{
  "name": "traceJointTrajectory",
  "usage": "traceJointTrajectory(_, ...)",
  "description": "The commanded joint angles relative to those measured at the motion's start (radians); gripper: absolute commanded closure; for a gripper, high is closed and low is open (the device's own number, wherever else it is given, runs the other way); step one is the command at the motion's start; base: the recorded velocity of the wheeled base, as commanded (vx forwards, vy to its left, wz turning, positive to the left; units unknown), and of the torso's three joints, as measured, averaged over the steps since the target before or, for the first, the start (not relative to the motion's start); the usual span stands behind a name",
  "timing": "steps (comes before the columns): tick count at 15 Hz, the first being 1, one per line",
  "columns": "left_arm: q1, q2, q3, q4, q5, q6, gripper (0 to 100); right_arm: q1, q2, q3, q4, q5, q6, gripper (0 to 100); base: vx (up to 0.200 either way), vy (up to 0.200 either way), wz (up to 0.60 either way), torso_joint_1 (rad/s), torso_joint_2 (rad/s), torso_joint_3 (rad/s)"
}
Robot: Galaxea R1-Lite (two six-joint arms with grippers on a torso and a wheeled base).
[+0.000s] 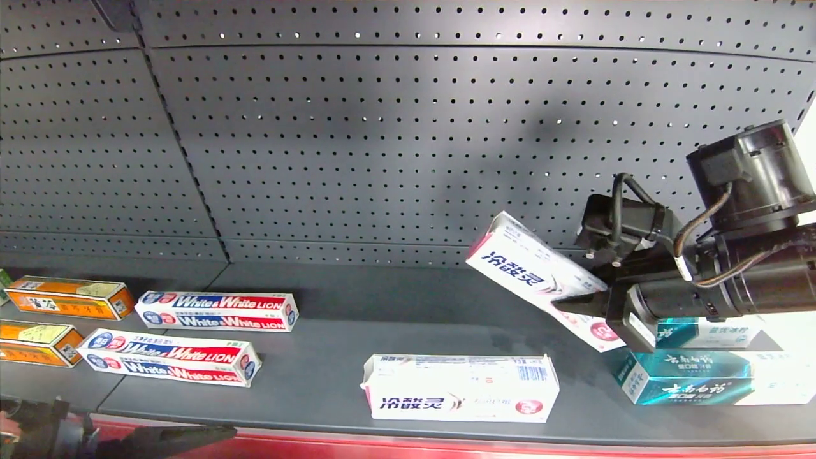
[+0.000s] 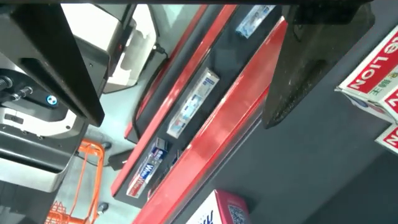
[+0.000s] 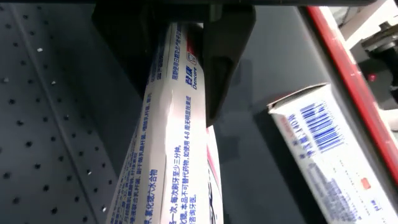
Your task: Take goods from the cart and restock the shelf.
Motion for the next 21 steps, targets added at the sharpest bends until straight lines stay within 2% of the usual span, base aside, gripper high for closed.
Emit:
traceJointTrajectory(1, 0.001, -0.019, 0.017, -0.001, 0.0, -0.001, 0, 0.012, 0.061, -0.059, 0.013, 0.002, -0.003, 100, 0.0, 0.0, 0.0, 0.0, 0.0, 0.0)
traceJointTrajectory(5, 0.002, -0.028, 0.022, 0.001, 0.001, -0.005, 0, 0.064, 0.128, -0.099, 0.033, 0.037, -0.006, 100, 0.0, 0.0, 0.0, 0.0, 0.0, 0.0)
traceJointTrajectory(7, 0.002, -0.03, 0.02, -0.007, 0.001, -0.025, 0, 0.063, 0.148, -0.115, 0.037, 0.04, -0.047, 100, 0.0, 0.0, 0.0, 0.0, 0.0, 0.0)
traceJointTrajectory(14, 0.001, -0.03, 0.023, -0.007, 0.0, -0.025, 0, 0.064, 0.205, -0.159, 0.06, 0.095, -0.086, 100, 0.0, 0.0, 0.0, 0.0, 0.0, 0.0)
traceJointTrajectory(18, 0.001, -0.031, 0.034, -0.002, 0.0, -0.025, 0, 0.061, 0.231, -0.225, 0.158, 0.128, -0.162, 100, 0.0, 0.0, 0.0, 0.0, 0.0, 0.0)
traceJointTrajectory(19, 0.001, -0.034, 0.04, -0.002, 0.0, -0.025, 0, 0.059, 0.257, -0.282, 0.203, 0.14, -0.196, 100, 0.0, 0.0, 0.0, 0.0, 0.0, 0.0)
traceJointTrajectory(21, 0.001, -0.042, 0.045, -0.002, 0.0, -0.027, 0, 0.063, 0.282, -0.308, 0.204, 0.141, -0.196, 100, 0.0, 0.0, 0.0, 0.0, 0.0, 0.0)
